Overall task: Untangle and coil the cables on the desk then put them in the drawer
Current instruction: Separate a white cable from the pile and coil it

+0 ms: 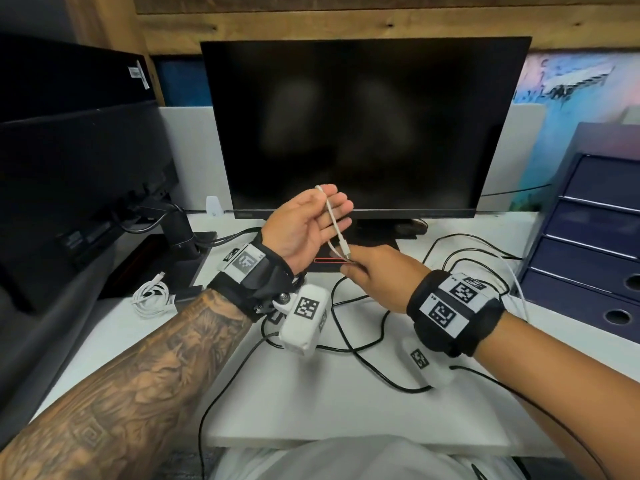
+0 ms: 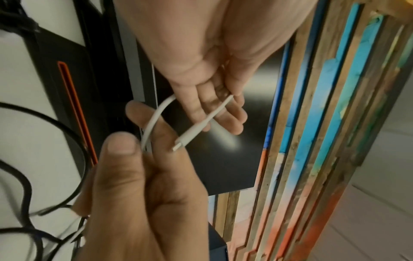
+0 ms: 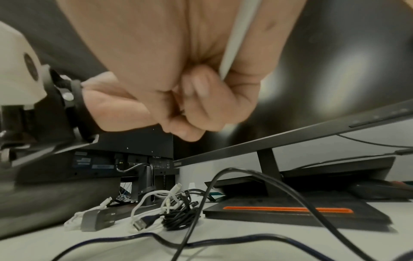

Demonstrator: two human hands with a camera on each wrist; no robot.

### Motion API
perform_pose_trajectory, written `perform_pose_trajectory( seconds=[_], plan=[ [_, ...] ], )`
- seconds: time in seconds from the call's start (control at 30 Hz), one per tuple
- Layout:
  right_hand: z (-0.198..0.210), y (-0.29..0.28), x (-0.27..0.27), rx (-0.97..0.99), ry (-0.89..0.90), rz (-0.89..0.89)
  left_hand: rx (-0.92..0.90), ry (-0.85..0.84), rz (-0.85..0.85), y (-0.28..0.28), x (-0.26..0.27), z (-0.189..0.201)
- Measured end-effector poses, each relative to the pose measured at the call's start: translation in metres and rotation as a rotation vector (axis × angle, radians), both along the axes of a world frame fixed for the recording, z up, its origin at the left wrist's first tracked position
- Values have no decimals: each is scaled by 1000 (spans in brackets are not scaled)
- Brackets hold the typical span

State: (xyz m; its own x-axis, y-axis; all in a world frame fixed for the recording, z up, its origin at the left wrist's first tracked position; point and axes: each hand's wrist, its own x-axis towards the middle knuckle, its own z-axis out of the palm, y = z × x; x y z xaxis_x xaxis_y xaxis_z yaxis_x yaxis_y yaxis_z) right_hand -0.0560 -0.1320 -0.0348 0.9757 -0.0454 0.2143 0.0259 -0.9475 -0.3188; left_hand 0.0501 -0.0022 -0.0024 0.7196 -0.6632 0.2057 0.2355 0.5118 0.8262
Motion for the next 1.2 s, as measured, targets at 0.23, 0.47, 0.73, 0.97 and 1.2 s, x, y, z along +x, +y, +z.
perform_pose_trajectory(
  seconds=[0.23,0.47,0.73,0.97,1.2],
  plan=[
    [9,5,-4,58,10,5,13,-51,135,1,8,-6],
    [41,-3,-16,-259,-119,-61,456,-669,257,-4,-7,-14],
    [63,-20,-22,-483,-327,-64,668,-835,71,-4,-12,-14],
    [54,-41,-12,-175,-540,-127,294,-359,-188,6,-13,9],
    [14,-19,-1,25,-306,-78,-49,-88,-180,5,-17,25]
  ],
)
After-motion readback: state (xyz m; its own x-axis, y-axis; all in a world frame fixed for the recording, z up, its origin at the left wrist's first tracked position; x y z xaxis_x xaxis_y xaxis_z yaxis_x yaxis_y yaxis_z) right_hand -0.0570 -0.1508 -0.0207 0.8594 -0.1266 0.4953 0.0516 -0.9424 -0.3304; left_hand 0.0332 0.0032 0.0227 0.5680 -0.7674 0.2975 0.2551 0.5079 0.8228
